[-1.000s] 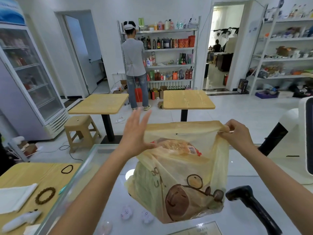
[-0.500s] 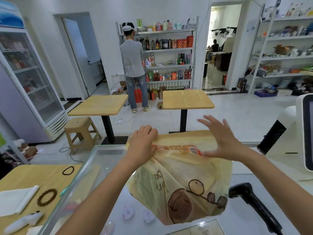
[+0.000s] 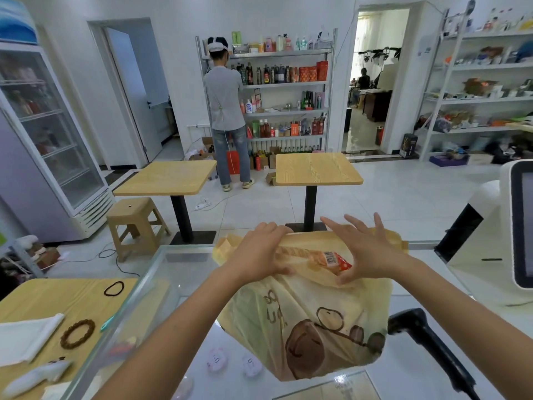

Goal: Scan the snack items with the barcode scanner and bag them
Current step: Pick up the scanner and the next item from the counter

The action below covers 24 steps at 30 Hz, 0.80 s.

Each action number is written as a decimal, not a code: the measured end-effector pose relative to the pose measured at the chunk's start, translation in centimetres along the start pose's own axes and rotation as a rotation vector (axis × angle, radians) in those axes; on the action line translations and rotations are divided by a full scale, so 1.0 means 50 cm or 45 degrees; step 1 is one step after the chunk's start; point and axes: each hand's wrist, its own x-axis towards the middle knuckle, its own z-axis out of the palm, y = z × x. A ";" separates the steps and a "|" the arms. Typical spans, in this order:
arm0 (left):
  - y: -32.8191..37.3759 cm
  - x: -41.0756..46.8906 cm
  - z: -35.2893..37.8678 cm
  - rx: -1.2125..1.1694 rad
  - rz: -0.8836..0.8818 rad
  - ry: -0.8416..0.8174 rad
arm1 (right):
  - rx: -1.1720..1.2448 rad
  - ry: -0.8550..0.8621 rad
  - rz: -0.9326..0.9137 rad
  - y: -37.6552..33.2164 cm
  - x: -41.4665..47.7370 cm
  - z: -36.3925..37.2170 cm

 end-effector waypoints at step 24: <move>0.002 0.009 0.011 0.393 0.285 0.292 | -0.193 0.164 -0.208 0.047 -0.031 -0.060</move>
